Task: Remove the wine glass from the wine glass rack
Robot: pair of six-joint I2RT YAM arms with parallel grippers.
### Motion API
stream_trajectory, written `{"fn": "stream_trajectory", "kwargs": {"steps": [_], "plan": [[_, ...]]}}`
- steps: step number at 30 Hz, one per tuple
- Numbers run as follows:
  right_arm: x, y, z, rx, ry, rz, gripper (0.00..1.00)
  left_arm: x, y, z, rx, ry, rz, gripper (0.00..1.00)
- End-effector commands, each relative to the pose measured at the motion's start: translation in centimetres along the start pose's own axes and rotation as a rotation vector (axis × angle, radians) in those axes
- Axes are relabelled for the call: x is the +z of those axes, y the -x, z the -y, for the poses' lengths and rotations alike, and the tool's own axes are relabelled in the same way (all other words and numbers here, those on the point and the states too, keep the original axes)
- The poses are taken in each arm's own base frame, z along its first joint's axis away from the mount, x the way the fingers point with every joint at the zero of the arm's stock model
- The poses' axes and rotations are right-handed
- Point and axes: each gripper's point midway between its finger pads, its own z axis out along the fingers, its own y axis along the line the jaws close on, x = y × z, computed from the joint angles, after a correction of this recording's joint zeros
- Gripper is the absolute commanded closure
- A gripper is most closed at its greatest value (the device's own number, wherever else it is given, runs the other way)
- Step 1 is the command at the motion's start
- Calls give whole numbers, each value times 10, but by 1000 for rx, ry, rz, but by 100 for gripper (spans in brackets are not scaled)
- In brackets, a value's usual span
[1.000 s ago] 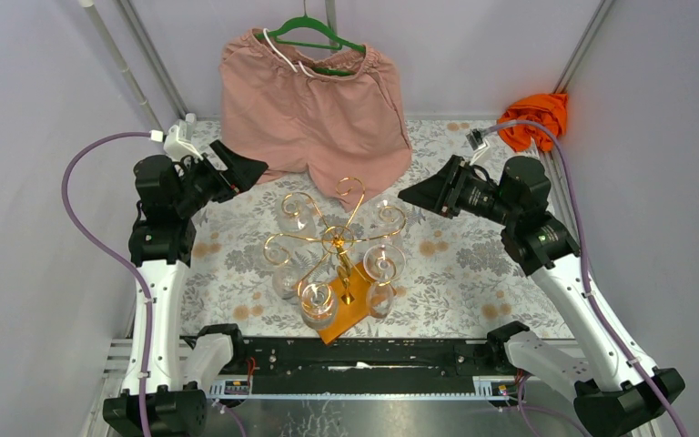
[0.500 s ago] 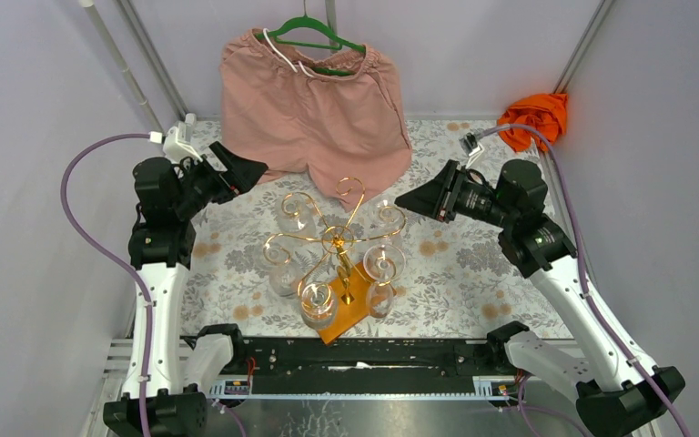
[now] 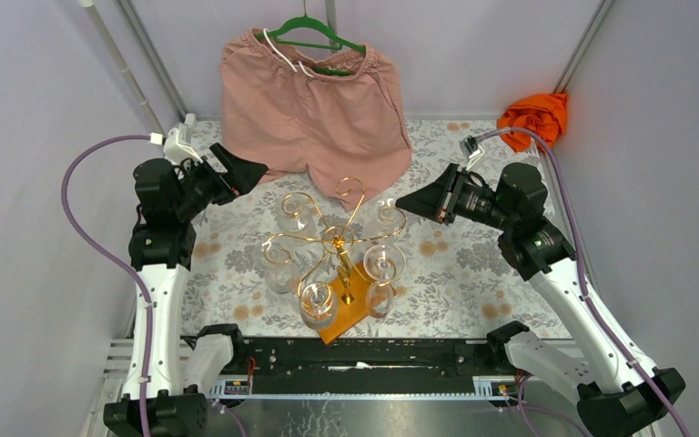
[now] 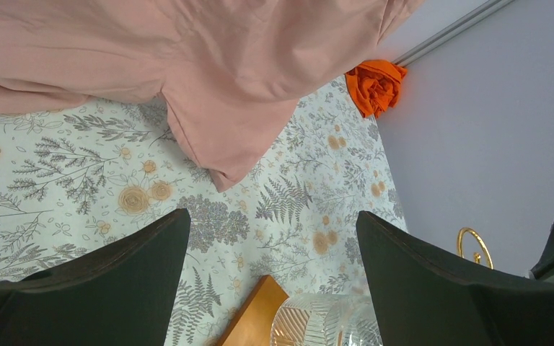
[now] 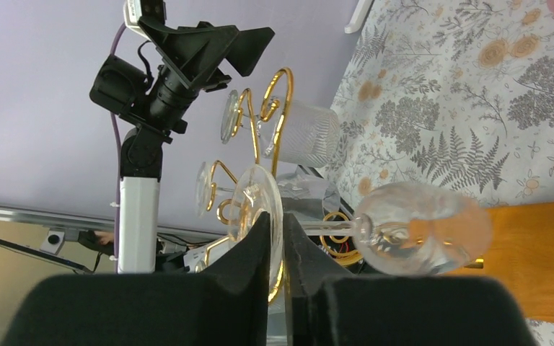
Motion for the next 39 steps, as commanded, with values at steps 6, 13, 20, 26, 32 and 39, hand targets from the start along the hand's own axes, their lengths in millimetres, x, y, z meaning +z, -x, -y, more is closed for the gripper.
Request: {"fn": "stream_trajectory", "kwargs": {"steps": [6, 13, 20, 26, 32, 39], "plan": [[0, 0, -12, 19, 43, 0, 100, -1, 4, 5, 29, -22, 22, 7], [-2, 2, -12, 59, 4, 11, 100, -3, 4, 7, 35, -22, 27, 7], [-9, 2, -15, 96, -23, 20, 100, -3, 3, 5, 35, -18, 22, 7], [-18, 5, -14, 95, -69, 71, 100, -3, 1, 5, 29, -20, 17, 7], [-23, 8, -15, 96, -71, 109, 100, -4, -1, 4, 27, -22, 14, 7], [-25, 4, -22, 108, -37, 96, 100, -5, -2, 5, 26, -24, 14, 7]]}}
